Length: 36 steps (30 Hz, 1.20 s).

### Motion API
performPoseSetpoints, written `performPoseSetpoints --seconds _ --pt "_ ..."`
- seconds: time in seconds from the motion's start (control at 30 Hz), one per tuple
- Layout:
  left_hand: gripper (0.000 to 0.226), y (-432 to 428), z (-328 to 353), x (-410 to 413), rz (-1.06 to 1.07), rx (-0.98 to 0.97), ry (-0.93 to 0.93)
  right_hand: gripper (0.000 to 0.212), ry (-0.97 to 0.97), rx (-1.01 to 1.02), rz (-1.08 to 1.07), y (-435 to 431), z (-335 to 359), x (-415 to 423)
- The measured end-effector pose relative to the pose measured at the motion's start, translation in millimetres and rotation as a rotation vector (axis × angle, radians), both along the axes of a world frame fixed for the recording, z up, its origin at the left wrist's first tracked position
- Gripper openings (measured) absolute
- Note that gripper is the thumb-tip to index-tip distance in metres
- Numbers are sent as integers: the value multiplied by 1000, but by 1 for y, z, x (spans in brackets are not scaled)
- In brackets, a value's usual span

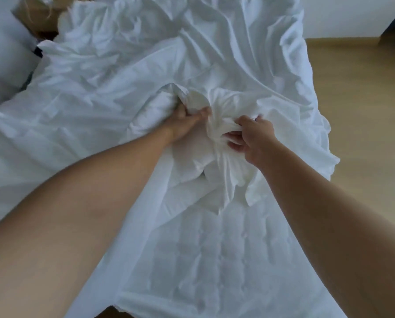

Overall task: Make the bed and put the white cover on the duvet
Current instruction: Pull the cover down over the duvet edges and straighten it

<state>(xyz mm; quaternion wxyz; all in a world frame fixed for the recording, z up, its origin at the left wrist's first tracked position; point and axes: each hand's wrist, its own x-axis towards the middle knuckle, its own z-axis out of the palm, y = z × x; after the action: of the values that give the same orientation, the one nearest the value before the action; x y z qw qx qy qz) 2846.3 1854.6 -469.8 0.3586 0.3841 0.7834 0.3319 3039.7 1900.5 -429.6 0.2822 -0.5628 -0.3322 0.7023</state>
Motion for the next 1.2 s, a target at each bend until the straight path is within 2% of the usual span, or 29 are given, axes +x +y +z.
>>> performPoseSetpoints --seconds 0.03,0.07,0.13,0.2,0.27,0.3,0.33,0.37,0.4,0.43,0.47,0.5,0.53,0.63,0.7,0.77,0.83,0.9,1.0,1.07,1.13,1.2 --pt "121 -6 -19 -6 -108 -102 70 17 -35 18 4 9 -5 -13" --pt "127 -10 -38 -11 -202 -185 156 22 -63 37 8 17 -12 -24" --pt "122 -20 -57 -13 -176 -230 254 27 -97 52 33 33 -26 -44" --pt "95 -32 -65 3 46 -3 362 23 -128 42 68 48 -44 -61" --pt "43 -57 -74 47 165 339 494 12 -169 5 76 61 -63 -73" --pt "20 -78 -87 81 123 390 442 9 -194 -11 79 65 -71 -79" --pt "10 -101 -98 115 67 299 293 8 -222 -17 85 69 -80 -82" --pt "15 -121 -103 144 100 96 45 8 -258 -5 103 71 -89 -84" --pt "21 -130 -114 160 278 -157 -269 9 -292 22 134 72 -98 -85" --pt "25 -130 -127 163 552 -316 -648 13 -327 53 173 73 -108 -84" --pt "26 -126 -137 158 804 -335 -982 18 -357 92 208 73 -118 -83" --pt "24 -120 -147 150 966 -232 -1204 22 -393 139 243 73 -126 -82" --pt "23 -112 -153 145 1119 -79 -1308 25 -425 192 275 73 -133 -80" --pt "24 -92 -153 144 1492 293 -1436 31 -492 325 340 70 -140 -76" --pt "23 -82 -150 141 1627 387 -1508 34 -526 398 385 70 -139 -73" --pt "27 -77 -155 134 1676 496 -1601 31 -556 480 428 70 -139 -70" --pt "34 -76 -161 122 1644 589 -1674 28 -559 553 460 72 -140 -68" --pt "38 -72 -162 125 1622 663 -1584 26 -587 601 476 74 -141 -66" --pt "31 -71 -167 139 1571 650 -1412 26 -581 652 474 74 -146 -65" --pt "42 -75 -169 143 1389 686 -1470 27 -583 696 465 74 -147 -64" --pt "53 -84 -174 139 1216 836 -1482 27 -573 721 448 75 -147 -62" --pt "55 -100 -177 134 1212 949 -1451 27 -573 739 436 75 -146 -59"
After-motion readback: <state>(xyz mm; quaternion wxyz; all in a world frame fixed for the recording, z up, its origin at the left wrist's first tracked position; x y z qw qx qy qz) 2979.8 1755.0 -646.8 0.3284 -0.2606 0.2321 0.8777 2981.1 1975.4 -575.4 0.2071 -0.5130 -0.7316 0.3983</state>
